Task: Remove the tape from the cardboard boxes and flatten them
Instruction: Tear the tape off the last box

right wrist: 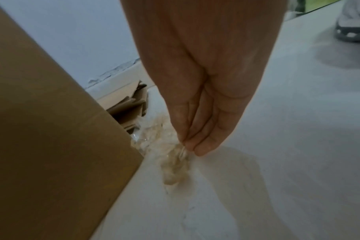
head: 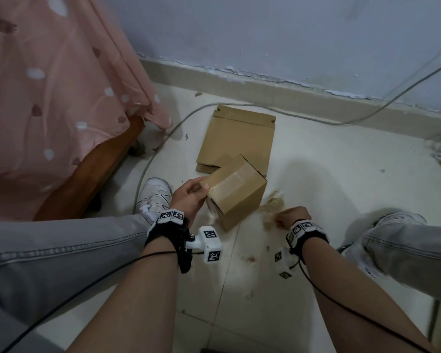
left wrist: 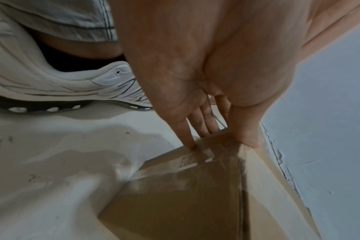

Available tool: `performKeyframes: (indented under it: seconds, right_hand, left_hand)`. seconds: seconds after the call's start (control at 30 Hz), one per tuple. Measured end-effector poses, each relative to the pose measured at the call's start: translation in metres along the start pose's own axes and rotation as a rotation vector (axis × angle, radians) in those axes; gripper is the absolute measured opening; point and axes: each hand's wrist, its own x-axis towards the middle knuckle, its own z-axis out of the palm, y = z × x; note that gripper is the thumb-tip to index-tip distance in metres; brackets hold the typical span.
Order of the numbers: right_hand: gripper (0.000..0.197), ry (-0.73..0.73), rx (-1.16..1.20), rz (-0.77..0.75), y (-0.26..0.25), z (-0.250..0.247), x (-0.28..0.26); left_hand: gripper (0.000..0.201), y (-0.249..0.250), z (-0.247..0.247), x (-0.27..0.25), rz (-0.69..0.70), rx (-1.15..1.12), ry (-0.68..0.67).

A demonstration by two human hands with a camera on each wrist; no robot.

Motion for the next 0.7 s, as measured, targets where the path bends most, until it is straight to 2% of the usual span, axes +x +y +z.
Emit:
performKeyframes:
  seconds: [0.07, 0.13, 0.2, 0.33, 0.47, 0.53, 0.6, 0.63, 0.7]
  right_hand:
    - [0.023, 0.003, 0.029, 0.007, 0.007, 0.008, 0.015]
    - [0.014, 0.038, -0.010, -0.029, 0.002, 0.008, 0.003]
    - [0.024, 0.081, -0.154, -0.120, -0.003, 0.006, -0.009]
    - [0.022, 0.116, -0.380, -0.284, -0.008, 0.009, -0.018]
    - [0.023, 0.123, -0.494, -0.367, -0.005, 0.011, -0.017]
    - [0.019, 0.105, -0.459, -0.342, -0.006, 0.010, -0.016]
    - [0.025, 0.075, -0.333, -0.263, -0.010, 0.007, -0.013]
    - [0.029, 0.036, -0.222, -0.198, -0.010, 0.004, -0.009]
    - [0.022, -0.038, -0.023, -0.104, -0.006, -0.003, -0.003]
  left_hand:
    - [0.020, 0.000, 0.000, 0.000, -0.003, -0.006, -0.001]
    - [0.021, 0.001, 0.000, 0.000, -0.002, -0.005, -0.006]
    - [0.021, 0.002, 0.001, -0.001, -0.001, -0.007, -0.008]
    - [0.021, 0.003, 0.001, -0.001, -0.002, 0.002, -0.012]
    - [0.023, 0.002, 0.001, -0.001, -0.007, -0.003, -0.011]
    - [0.024, 0.002, 0.001, 0.000, -0.010, -0.002, -0.013]
    - [0.025, 0.001, 0.001, 0.000, -0.013, -0.012, -0.020]
    - [0.026, 0.001, 0.001, 0.001, -0.015, -0.017, -0.021]
    - [0.026, 0.002, 0.000, 0.001, -0.018, -0.024, -0.016]
